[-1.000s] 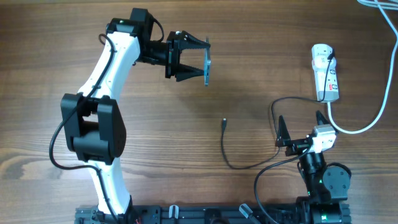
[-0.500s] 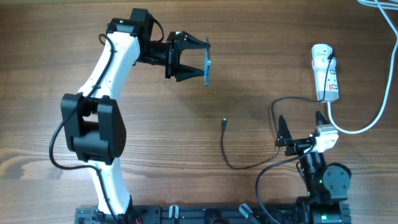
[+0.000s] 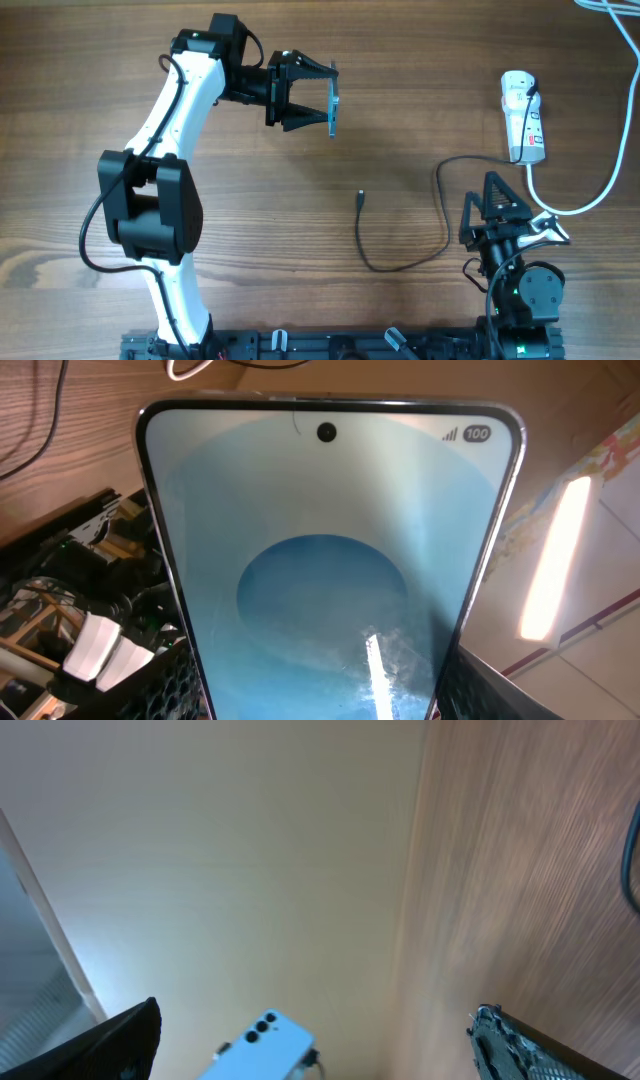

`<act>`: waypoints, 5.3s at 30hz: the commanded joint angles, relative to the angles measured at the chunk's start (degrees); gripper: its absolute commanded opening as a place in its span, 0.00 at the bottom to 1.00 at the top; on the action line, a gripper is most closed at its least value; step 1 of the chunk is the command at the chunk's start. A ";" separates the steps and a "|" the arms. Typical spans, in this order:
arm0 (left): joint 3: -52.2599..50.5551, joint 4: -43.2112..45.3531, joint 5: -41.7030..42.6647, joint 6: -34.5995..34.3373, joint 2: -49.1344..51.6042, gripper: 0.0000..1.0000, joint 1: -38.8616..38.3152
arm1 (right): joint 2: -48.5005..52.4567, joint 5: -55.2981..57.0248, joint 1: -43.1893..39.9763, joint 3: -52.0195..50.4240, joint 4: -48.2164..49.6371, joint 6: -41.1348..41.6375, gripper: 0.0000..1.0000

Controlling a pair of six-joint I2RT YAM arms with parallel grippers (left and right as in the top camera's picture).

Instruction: Plug charger to phone and switch on socket

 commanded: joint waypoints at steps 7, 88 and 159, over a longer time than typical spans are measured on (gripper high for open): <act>1.40 0.00 3.21 -0.33 -2.01 0.66 0.48 | -0.26 -8.33 -0.02 2.40 17.92 -34.45 1.00; 1.40 0.02 3.04 -0.35 -2.01 0.65 0.37 | 87.12 12.66 44.35 105.50 -83.95 -57.35 0.77; 1.40 0.04 3.06 -2.01 -2.01 0.63 0.37 | 99.27 38.27 48.78 106.03 -60.28 -53.07 0.38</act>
